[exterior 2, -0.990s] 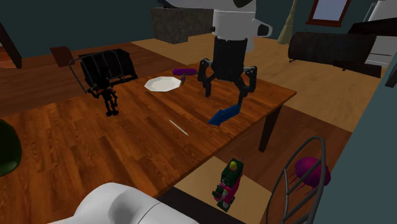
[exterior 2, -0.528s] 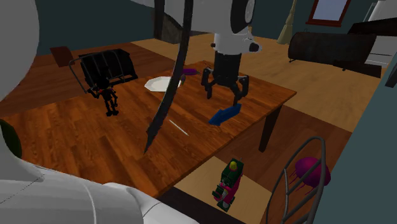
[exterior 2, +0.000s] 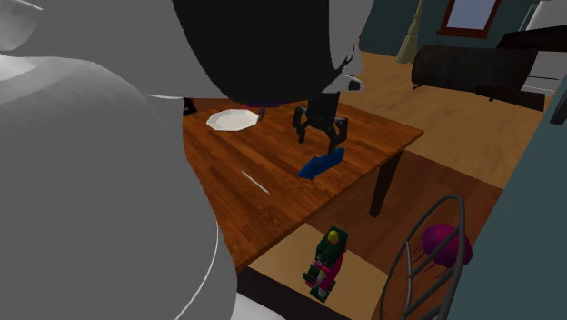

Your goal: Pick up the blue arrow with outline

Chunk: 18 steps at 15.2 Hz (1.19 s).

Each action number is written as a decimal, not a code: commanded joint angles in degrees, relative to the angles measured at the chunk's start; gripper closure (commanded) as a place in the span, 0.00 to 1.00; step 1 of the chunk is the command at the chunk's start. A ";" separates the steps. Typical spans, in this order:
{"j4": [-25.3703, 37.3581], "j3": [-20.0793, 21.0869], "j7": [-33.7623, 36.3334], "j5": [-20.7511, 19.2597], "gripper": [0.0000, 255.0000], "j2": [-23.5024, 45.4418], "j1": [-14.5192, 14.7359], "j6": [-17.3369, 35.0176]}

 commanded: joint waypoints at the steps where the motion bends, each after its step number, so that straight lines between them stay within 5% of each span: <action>1: 3.27 0.14 1.38 0.03 0.00 4.80 -0.02 1.22; 16: 36.30 -0.30 11.23 0.52 0.00 40.45 1.44 1.54; 18: 36.92 -0.34 11.34 0.55 0.00 41.52 1.47 1.96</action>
